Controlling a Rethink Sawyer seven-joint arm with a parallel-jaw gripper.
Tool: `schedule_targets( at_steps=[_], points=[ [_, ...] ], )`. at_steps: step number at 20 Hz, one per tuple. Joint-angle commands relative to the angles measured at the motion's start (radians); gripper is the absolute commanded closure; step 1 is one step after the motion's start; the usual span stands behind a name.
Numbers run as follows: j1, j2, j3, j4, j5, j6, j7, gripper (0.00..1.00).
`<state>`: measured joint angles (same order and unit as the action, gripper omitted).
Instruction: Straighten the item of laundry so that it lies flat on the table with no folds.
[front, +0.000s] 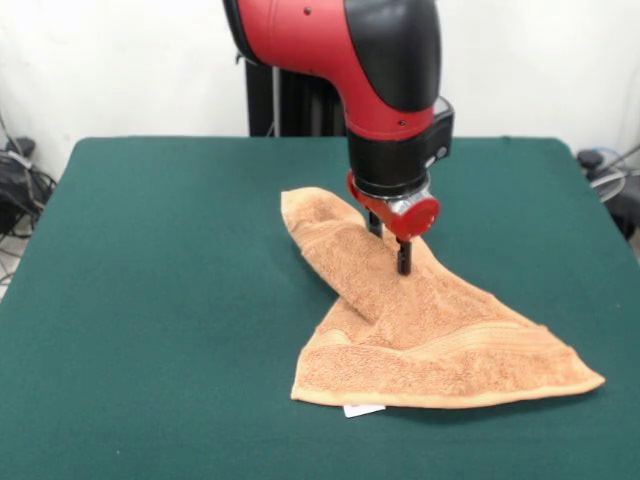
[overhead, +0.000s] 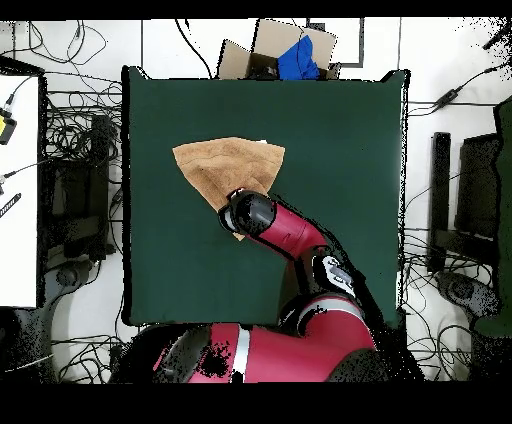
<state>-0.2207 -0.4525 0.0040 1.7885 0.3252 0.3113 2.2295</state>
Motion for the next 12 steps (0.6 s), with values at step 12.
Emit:
schedule_targets(
  at_steps=[12],
  points=[
    [0.182,-0.042,-0.137,-0.095,-0.005,0.092,0.176,0.0]
  ],
)
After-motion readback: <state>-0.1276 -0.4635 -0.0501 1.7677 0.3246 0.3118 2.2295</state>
